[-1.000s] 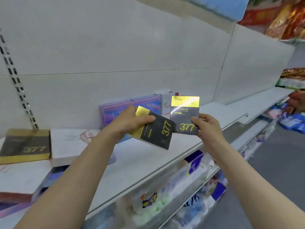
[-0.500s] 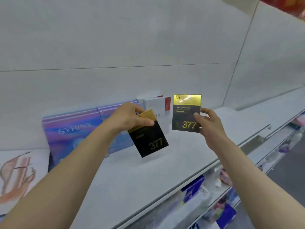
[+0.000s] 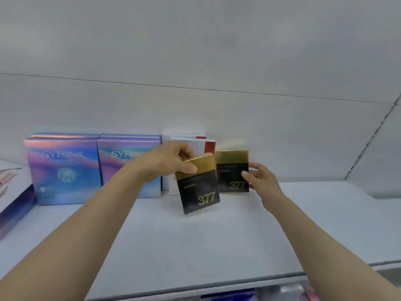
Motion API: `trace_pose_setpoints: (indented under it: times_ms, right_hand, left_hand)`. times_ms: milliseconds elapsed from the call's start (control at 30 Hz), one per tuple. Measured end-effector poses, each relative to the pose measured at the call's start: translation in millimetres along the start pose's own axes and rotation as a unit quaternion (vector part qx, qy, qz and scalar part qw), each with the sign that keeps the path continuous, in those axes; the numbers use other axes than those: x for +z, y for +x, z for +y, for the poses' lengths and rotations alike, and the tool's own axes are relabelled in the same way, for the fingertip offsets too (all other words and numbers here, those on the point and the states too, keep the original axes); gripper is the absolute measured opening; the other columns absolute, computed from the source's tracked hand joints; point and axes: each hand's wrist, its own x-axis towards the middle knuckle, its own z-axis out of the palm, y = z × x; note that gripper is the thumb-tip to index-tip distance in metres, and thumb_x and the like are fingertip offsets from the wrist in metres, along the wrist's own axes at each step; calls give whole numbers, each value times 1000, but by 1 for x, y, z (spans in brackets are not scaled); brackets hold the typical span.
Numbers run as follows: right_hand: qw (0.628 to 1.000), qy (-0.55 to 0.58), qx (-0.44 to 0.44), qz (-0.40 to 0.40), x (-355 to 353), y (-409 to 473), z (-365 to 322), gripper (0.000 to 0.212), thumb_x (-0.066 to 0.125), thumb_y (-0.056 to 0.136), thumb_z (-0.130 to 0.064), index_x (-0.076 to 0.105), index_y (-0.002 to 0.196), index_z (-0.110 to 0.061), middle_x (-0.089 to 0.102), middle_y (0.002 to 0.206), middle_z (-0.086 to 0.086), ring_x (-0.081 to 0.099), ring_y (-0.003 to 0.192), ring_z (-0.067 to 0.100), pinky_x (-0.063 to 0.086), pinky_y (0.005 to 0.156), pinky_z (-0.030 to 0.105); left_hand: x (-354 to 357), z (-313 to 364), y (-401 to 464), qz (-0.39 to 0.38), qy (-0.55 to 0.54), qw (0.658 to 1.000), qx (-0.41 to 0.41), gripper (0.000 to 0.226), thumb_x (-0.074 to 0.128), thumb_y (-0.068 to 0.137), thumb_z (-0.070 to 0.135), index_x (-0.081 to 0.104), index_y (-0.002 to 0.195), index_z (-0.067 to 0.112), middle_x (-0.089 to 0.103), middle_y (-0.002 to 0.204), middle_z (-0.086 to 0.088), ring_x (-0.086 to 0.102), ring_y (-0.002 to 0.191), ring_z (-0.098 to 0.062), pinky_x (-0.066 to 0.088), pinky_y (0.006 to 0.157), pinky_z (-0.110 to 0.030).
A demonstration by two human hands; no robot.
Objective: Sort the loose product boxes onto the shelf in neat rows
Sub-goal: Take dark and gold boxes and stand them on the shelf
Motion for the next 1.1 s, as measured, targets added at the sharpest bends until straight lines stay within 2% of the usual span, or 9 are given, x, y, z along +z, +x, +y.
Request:
trace_pose_setpoints:
  times_ms: [133, 267, 300, 400, 467, 600, 767, 900, 1100]
  right_hand:
    - [1000, -25, 2, -14, -1, 22, 11, 25, 69, 91, -23, 62, 115, -25, 72, 108, 2, 68, 99, 18, 56, 88, 34]
    - [983, -121, -103, 93, -6, 15, -8, 34, 75, 83, -43, 62, 108, -24, 65, 102, -7, 61, 93, 10, 48, 77, 23]
    - [985, -89, -132, 71, -8, 9, -19, 32, 74, 83, -44, 64, 106, -24, 66, 100, -9, 62, 91, 8, 48, 74, 19]
    - [980, 16, -132, -149, -11, -7, -44, 26, 75, 85, -30, 67, 109, -24, 73, 99, -6, 69, 88, 6, 51, 67, 16]
    - [971, 5, -137, -196, -13, -7, -47, 28, 78, 82, -21, 69, 109, -20, 75, 97, -1, 71, 89, 10, 55, 71, 20]
    - [984, 36, -128, -116, -29, 12, -38, 28, 80, 81, -19, 67, 107, -18, 76, 91, 0, 73, 89, 15, 59, 81, 32]
    - [994, -10, -86, -59, -36, 33, -12, 34, 84, 76, -25, 62, 103, -24, 76, 90, -2, 72, 88, 17, 58, 87, 44]
    - [992, -77, -97, -31, -26, 39, -4, 32, 83, 77, -30, 62, 101, -25, 70, 95, -5, 67, 91, 16, 58, 83, 35]
    - [989, -112, -99, -23, -6, 40, -1, 45, 82, 77, -37, 54, 108, -23, 64, 95, -12, 62, 88, 6, 49, 69, 17]
  left_hand:
    - [17, 6, 2, 67, 3, 998, 15, 19, 78, 78, 21, 71, 94, 30, 70, 97, 7, 62, 99, -16, 51, 92, -40]
    - [29, 22, 7, 105, 2, 994, 18, 24, 80, 77, 28, 70, 99, 30, 70, 96, 7, 63, 97, -13, 51, 85, -31]
    - [31, 26, 11, 114, -3, 993, 25, 26, 81, 76, 28, 68, 99, 29, 70, 95, 5, 65, 94, -14, 52, 83, -30]
    - [39, 44, 22, 126, -8, 991, 48, 29, 83, 73, 26, 65, 95, 23, 71, 90, 0, 66, 86, -18, 51, 74, -31]
    - [46, 52, 29, 136, 12, 988, 72, 28, 83, 74, 28, 64, 95, 24, 71, 90, 2, 66, 86, -15, 53, 74, -29]
    - [57, 43, 37, 250, 131, 953, 111, 36, 76, 80, 36, 63, 111, 25, 64, 113, 11, 55, 107, -8, 44, 87, -19]
    - [55, -1, 48, 347, 308, 878, 120, 59, 77, 74, 47, 59, 126, 25, 59, 128, 4, 42, 125, -19, 31, 106, -32]
    - [63, -11, 53, 380, 354, 847, 118, 63, 75, 74, 51, 56, 129, 27, 57, 131, 3, 45, 127, -20, 17, 116, -38]
    - [62, -25, 54, 389, 376, 832, 122, 65, 72, 80, 47, 51, 136, 24, 53, 141, 3, 43, 134, -19, 16, 119, -41]
